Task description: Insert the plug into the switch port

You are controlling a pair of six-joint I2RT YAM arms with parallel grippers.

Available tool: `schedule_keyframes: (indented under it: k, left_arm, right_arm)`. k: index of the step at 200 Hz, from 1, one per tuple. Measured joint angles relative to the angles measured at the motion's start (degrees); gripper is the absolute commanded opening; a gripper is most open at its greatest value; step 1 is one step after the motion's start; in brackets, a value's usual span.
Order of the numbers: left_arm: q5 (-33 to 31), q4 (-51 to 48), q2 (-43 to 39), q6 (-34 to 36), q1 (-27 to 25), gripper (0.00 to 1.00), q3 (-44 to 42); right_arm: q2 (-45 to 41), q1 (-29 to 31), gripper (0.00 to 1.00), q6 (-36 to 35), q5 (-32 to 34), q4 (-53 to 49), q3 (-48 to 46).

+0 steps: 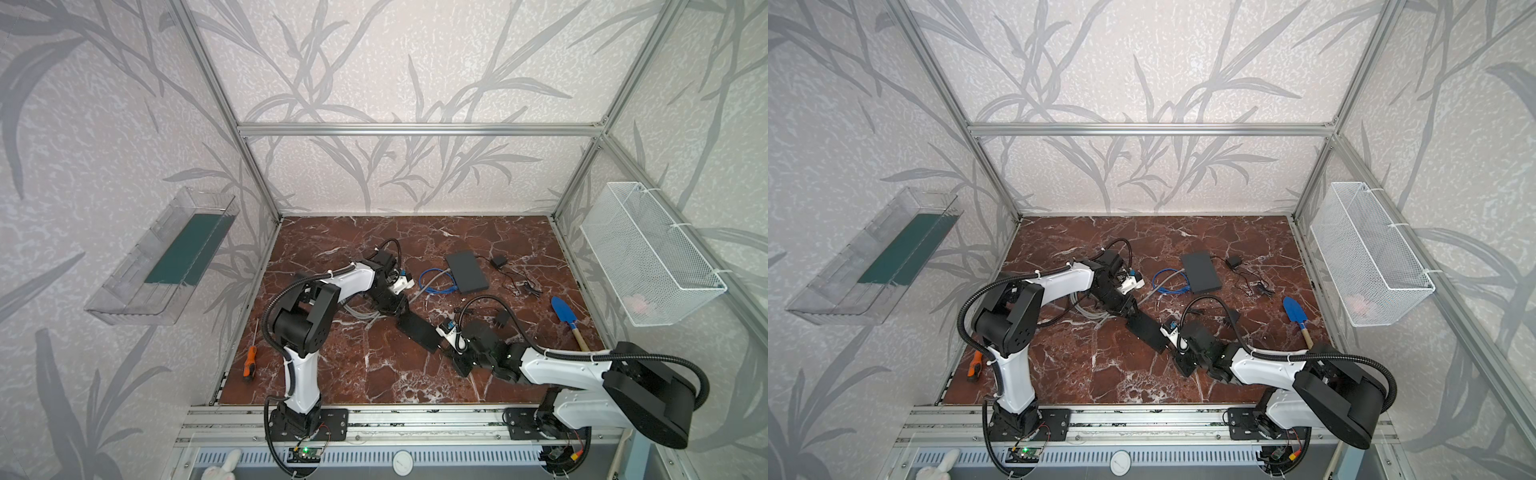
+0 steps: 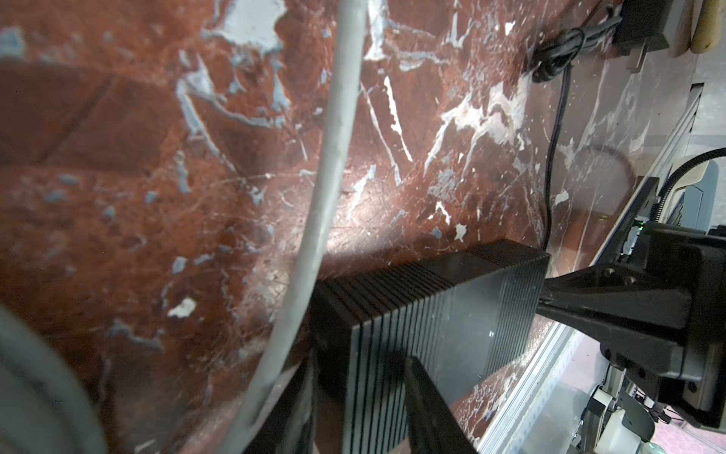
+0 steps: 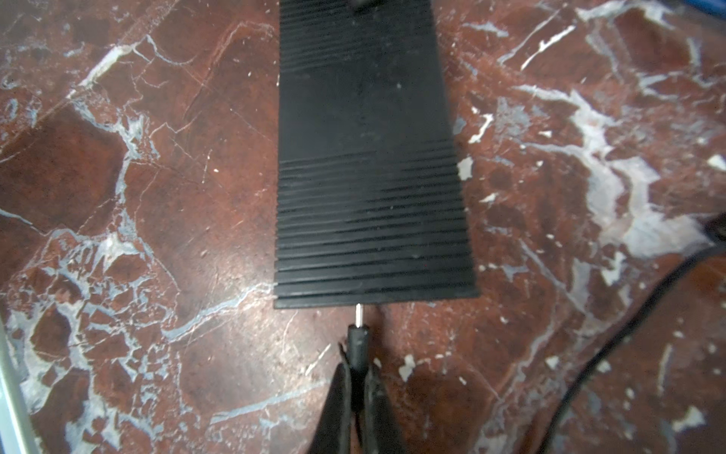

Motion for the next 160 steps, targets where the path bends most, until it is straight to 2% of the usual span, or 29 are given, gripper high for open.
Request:
schedule_keyframes:
  k: [54,160]
  left_arm:
    - [0.17,-0.61,0.26,0.50,0.00,0.37,0.44]
    - [-0.92,-2.64,2.38,4.74,-0.70,0.36,3.80]
  right_arm:
    - [-1.07,-0.63,0.08,-1.44,-1.22,-0.61,-0.04]
    - [3.65,-0.66,0.08,-4.09,-2.14,-1.79,3.19]
